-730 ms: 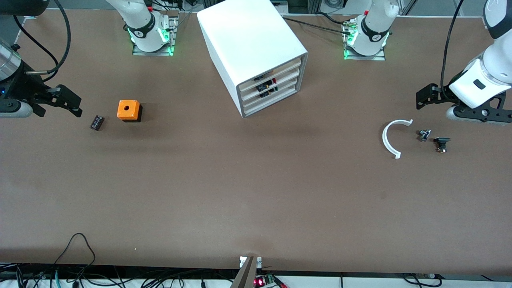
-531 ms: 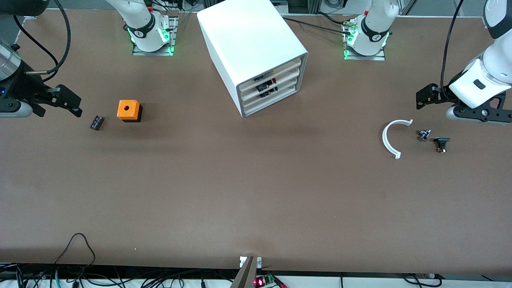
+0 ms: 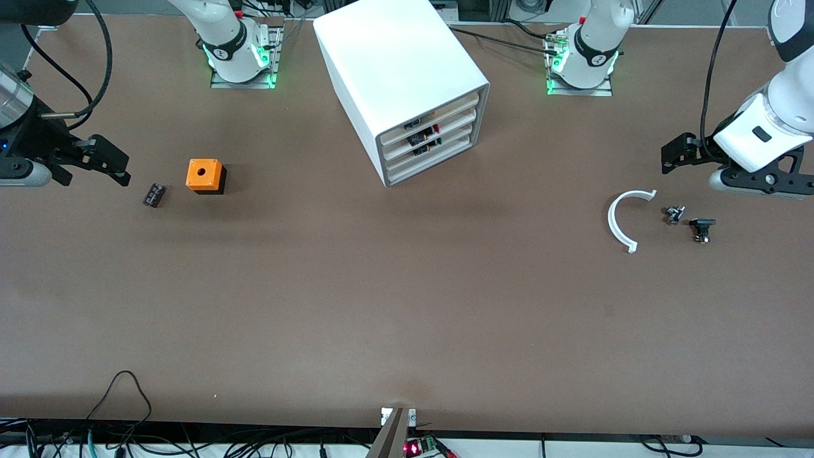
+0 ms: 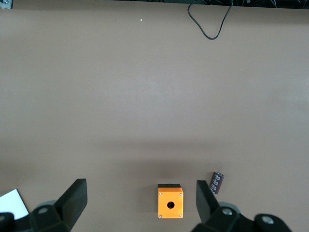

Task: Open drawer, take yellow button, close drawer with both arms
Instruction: 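Raise both grippers from rest, moving the left gripper toward the cabinet, then move the left gripper to the white cabinet's drawer handle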

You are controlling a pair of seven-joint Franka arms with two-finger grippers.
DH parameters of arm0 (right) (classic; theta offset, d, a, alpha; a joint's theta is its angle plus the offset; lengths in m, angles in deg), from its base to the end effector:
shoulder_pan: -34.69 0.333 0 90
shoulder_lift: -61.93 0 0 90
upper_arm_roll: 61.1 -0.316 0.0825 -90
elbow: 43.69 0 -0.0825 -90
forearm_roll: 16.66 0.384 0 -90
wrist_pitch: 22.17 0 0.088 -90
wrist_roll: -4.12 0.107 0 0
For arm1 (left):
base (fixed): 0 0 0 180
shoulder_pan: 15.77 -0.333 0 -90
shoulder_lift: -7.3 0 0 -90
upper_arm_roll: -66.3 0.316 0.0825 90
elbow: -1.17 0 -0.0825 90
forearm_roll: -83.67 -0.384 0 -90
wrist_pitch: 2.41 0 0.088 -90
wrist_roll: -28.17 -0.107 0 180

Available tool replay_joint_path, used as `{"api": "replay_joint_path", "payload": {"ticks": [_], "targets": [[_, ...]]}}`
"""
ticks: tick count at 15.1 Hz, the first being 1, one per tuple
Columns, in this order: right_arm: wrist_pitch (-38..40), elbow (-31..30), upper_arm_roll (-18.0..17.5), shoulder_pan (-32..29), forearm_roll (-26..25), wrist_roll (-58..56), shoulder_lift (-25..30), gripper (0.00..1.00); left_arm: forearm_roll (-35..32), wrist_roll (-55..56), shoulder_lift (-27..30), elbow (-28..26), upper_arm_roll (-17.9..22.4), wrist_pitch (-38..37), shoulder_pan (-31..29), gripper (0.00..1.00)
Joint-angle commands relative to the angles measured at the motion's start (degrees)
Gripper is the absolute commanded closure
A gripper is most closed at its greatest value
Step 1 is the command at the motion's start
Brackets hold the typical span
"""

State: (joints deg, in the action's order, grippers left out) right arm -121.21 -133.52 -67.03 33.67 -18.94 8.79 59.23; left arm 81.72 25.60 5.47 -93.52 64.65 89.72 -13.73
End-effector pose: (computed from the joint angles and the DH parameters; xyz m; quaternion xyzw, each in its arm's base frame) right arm 0.5823 0.0449 0.6141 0.9982 0.0039 0.0581 0.0126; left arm 0.5621 -0.0325 0.5712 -0.9976 0.0558 0.0381 0.0169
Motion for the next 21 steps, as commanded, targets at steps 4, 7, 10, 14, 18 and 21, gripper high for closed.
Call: {"api": "replay_joint_path", "payload": {"ticks": [4,7,10,14,18,21], "targets": [[0.0,4.0,-0.4,-0.8,-1.1,0.3,-1.6,0.0,1.1,-0.3,1.0,-0.3,0.2,-1.0,0.2,0.0],[0.5,3.7,-0.6,-0.3,-1.0,1.0,-2.1,0.0,1.2,-0.3,1.0,-0.3,0.1,-2.0,0.2,0.0],[0.9,3.3,-0.7,-0.4,-0.5,0.4,-4.6,0.0,1.2,-0.2,0.8,-0.4,0.1,-3.3,0.8,0.0],[1.4,1.4,-0.7,0.9,-0.5,0.6,-7.0,0.0,2.0,-0.2,0.5,-0.4,-1.2,-5.6,1.0,0.0],[1.8,1.6,-0.7,0.9,-1.1,0.7,-10.3,0.0,6.1,-0.5,-1.4,-0.4,-2.8,-9.4,1.7,0.0],[1.7,1.6,-0.7,0.9,-1.1,0.8,-11.4,0.0,13.8,-3.4,-1.8,-1.5,-3.5,-11.1,1.4,0.0]]}}
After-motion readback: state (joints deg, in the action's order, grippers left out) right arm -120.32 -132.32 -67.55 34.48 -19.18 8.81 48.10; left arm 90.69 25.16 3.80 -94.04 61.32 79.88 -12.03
